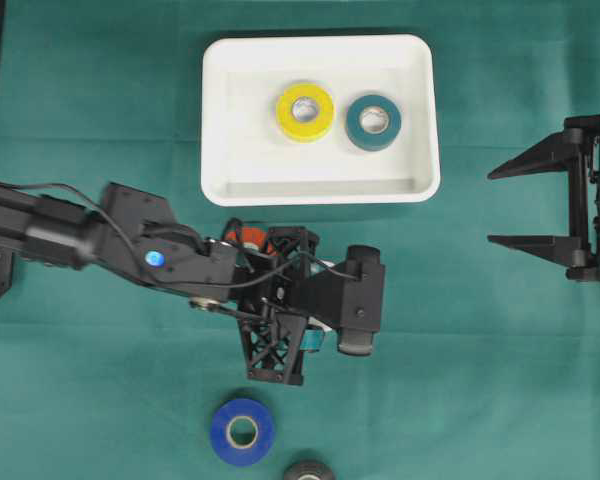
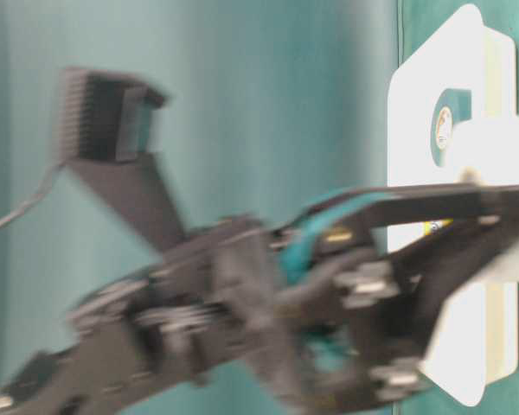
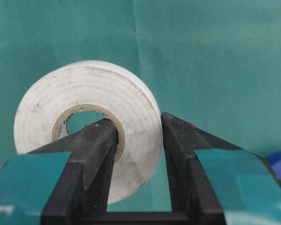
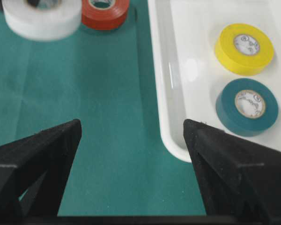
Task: Pick up the tape from a random location and place it into the white case.
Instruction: 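Lower the left gripper into the white roll's hole and close, then lift the white roll with the left gripper toward the tray's left end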
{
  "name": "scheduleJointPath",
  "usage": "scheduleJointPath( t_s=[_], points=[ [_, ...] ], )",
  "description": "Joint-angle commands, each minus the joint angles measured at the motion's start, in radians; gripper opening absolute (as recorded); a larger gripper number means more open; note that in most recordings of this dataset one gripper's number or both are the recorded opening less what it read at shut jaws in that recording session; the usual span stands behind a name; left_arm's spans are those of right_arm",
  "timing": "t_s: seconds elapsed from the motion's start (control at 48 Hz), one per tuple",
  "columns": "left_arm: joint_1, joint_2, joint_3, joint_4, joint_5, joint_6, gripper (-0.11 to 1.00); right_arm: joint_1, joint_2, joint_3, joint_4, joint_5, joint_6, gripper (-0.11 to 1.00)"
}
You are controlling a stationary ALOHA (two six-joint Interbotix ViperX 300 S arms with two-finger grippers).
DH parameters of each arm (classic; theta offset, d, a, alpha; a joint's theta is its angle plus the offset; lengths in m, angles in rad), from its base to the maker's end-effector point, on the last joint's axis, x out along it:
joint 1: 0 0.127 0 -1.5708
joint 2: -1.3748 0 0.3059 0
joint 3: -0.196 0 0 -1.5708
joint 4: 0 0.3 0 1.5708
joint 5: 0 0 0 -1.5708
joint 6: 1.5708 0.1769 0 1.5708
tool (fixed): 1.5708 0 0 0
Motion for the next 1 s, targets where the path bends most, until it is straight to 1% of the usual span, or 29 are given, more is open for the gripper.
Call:
scheduleJointPath(
  t_s=[0.0, 0.125, 0.333, 0.541, 0.708, 0.978],
  points=[
    [0.003, -0.077, -0.041, 0.006, 0.025, 0.002, 0.25, -0.002, 0.003, -0.017, -0.002, -0.009, -0.003, 0.87],
    [0.006, -0.106, -0.069, 0.011, 0.084, 0.002, 0.25, -0.002, 0.003, -0.017, -0.002, -0.008, -0.005, 0.87],
    [0.014, -0.149, -0.144, 0.021, 0.196, 0.002, 0.25, -0.002, 0.003, -0.017, -0.003, -0.008, -0.006, 0.87],
    [0.017, -0.199, -0.212, 0.029, 0.259, 0.003, 0.25, -0.002, 0.003, -0.017, -0.012, -0.008, -0.006, 0.87],
    [0.021, -0.225, -0.229, 0.029, 0.285, 0.003, 0.25, -0.002, 0.003, -0.017, -0.014, -0.005, -0.006, 0.87],
    [0.028, -0.230, -0.222, 0.029, 0.287, 0.003, 0.25, -0.002, 0.003, -0.017, -0.014, -0.005, -0.006, 0.87]
  ],
)
